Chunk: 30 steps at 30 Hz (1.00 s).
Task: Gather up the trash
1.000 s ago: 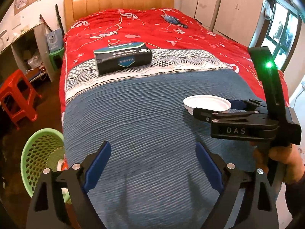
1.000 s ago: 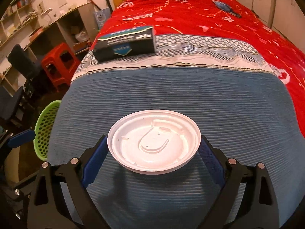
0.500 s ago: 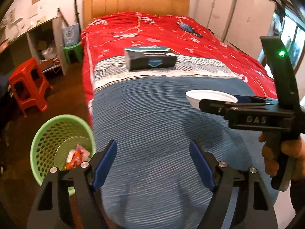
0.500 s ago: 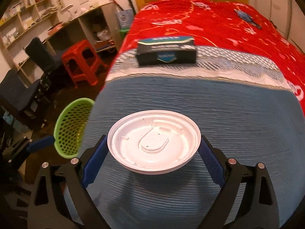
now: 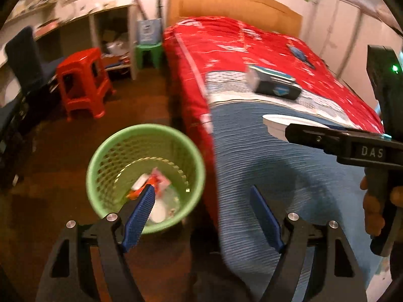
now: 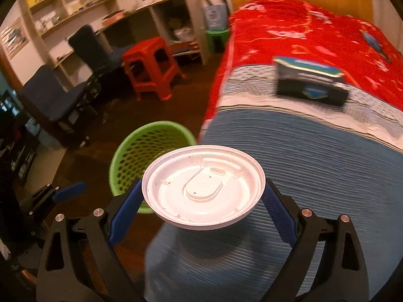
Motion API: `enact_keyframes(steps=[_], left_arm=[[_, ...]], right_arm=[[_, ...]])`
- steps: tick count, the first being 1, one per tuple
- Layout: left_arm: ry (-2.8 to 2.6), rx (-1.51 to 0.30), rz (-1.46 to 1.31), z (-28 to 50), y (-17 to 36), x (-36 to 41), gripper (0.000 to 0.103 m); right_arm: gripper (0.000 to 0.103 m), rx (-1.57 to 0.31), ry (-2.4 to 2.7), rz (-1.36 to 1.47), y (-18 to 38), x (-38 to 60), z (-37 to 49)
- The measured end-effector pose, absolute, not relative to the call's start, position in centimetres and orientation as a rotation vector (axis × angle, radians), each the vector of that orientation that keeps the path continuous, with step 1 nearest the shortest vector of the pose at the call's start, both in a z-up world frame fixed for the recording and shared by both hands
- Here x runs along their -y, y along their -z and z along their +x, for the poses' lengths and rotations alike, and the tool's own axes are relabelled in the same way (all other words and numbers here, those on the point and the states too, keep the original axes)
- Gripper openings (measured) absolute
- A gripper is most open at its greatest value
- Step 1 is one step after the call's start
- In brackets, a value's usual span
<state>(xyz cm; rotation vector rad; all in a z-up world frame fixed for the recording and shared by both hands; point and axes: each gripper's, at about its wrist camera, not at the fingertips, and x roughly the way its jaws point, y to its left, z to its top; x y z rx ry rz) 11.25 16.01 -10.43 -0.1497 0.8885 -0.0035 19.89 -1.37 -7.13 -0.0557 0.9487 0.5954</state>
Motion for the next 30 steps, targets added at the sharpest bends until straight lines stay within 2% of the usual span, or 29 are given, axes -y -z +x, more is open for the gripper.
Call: enact_keyframes(steps=[16,19,30], left_arm=[[-0.16,-0.937,-0.26,7.9,13.9,-24.8,0.075],[-0.159,-0.943,-0.28,7.7,14.3,-25.0,0.077],[-0.122,-0.947,-0.267,8.2,14.4,-23.0,0.078]], right_arm=[[0.093,-1.137,-0.733,-0.066,13.2,-11.3,21.0],[0.097,-1.129,-0.742,-0.067,13.3,-12.4,20.7],[0.097,-1.06,-0.731,-0.092,10.9,-10.0,19.3]])
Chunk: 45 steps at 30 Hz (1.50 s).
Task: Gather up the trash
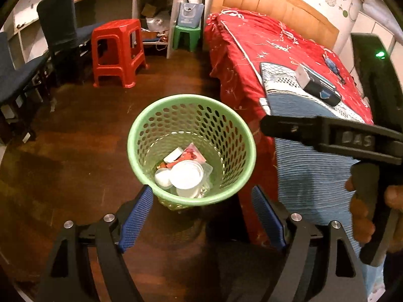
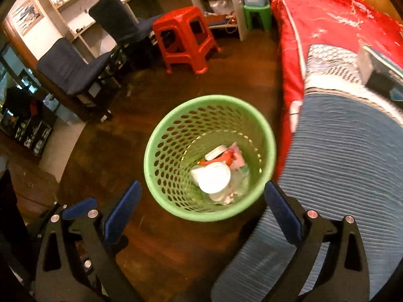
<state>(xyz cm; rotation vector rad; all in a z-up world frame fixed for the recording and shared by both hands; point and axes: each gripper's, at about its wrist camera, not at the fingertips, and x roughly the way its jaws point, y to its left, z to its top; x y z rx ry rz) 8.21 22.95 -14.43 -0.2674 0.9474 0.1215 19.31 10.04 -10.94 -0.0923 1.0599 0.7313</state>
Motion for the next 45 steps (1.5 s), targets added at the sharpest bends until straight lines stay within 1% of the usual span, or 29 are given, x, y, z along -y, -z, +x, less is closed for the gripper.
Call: enact_keyframes(steps=[8,10,17,27,33,45], left_arm=[[-0.11,-0.94,-0.25,7.9,13.7,-21.5,0.079],[-0.113,-0.933,-0.242,7.8,13.3,-21.3,0.083],[-0.12,-0.914,-0.229,7.5,12.1,-20.7,0.085],[-0.113,-0.893,-0.228,7.1,10.0,-18.8,0.094],[-0.107,-0.871,-0.212,6.7,8.4,-17.1,0.095],[-0.109,-0.794,-0.195,5.3,5.2,-14.4,0.095]], right_arm=[[0.097,-1.004,-0.703,-0.058,8.5,-5.8,18.0],[0.097,-0.991,-0.694,-0.054,8.2,-5.1,17.7],[0.097,-0.938,-0.659,-0.071,6.7,-2.3,15.5],[0.097,-0.845,-0.577,-0.086,5.4,2.0,12.1],[0.097,-0.805,-0.494,-0.09,5.2,4.7,10.0],[0.097,-0.788,-0.386,-0.062,4.9,9.0,7.0]])
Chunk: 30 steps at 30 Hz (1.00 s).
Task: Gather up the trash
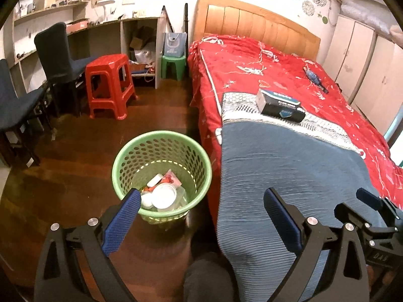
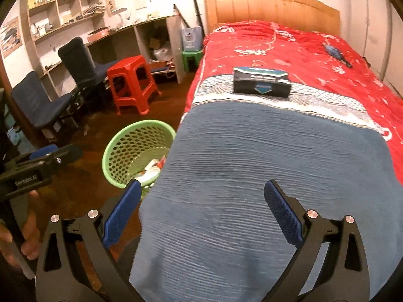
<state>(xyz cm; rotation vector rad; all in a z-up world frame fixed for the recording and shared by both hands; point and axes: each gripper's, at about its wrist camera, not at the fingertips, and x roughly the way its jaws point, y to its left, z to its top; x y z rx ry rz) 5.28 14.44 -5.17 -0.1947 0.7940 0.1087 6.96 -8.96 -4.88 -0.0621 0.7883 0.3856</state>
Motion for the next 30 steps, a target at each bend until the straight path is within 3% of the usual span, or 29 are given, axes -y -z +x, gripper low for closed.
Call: enact_keyframes(steps=[30], left_arm=[[-0.086,-0.673,-0.124,3.3,1.3,-8.0,0.095]], right_arm=[[0.098,-0.721,-0.23,0.023,2.3,15.1,3.0]])
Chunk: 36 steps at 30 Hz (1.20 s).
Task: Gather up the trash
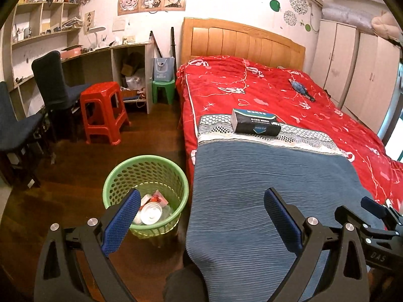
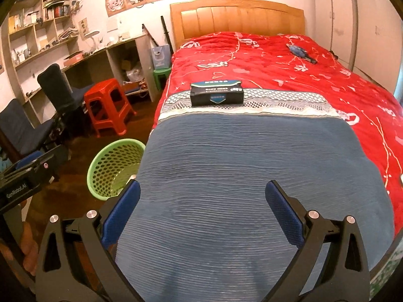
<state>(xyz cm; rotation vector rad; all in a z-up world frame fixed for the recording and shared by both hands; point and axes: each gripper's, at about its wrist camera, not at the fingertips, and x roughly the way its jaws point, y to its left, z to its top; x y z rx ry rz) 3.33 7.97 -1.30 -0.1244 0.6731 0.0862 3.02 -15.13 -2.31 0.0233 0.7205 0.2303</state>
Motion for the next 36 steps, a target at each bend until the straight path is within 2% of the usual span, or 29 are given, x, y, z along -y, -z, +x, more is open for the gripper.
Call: enact_keyframes(steps=[36], left_arm=[[-0.109,-0.672,-0.107,3.1,0.7,-6.9,0.095]], right_arm=[[0.098,-0.715,-0.213,0.033,2.0,16.3,2.6]])
